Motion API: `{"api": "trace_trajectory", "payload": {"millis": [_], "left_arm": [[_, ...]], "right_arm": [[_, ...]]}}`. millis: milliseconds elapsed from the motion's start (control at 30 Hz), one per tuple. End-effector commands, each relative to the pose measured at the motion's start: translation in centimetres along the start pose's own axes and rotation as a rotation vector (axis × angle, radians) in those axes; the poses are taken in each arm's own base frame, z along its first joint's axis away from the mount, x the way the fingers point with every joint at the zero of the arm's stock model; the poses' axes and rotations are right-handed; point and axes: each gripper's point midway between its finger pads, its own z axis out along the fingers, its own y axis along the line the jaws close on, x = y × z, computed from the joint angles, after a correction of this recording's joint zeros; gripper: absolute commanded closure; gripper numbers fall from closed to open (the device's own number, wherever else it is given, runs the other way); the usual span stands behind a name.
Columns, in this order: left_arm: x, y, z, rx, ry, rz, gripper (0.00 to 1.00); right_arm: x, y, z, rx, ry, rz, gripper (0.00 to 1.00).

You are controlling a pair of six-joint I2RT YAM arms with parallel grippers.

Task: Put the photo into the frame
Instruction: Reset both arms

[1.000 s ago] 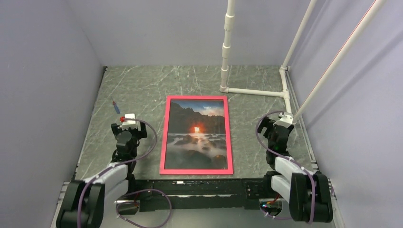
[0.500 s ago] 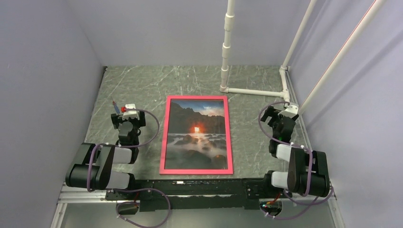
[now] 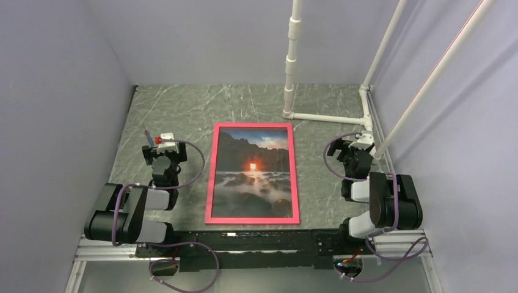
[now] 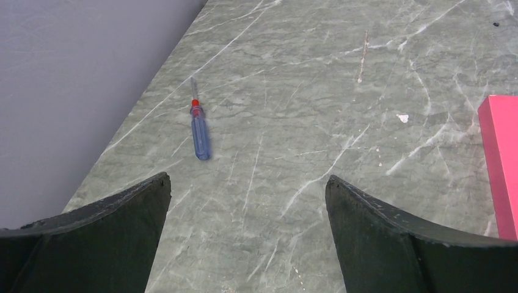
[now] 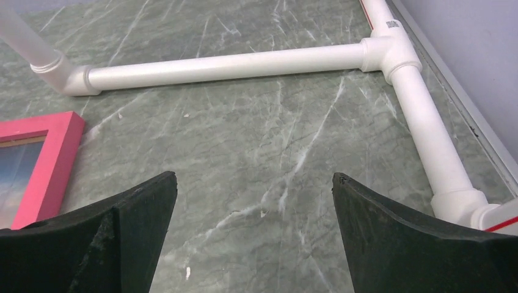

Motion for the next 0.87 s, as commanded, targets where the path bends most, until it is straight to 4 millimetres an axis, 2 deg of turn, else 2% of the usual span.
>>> {"api": "trace_trajectory", "payload": {"millis": [0,833], "left_arm": [[-1.93,0.31,0.6,-0.023,-0.062,-0.042,0.01],[-1.89,0.2,0.73,-0.016,-0.056,-0.041,0.01]], "right_arm": [[-1.18,0.36,0.43,-0.019,-0.04,-0.028,0.0],[-1.11,0.4,0.46,-0.019,-0.034,-0.033,0.0]]}}
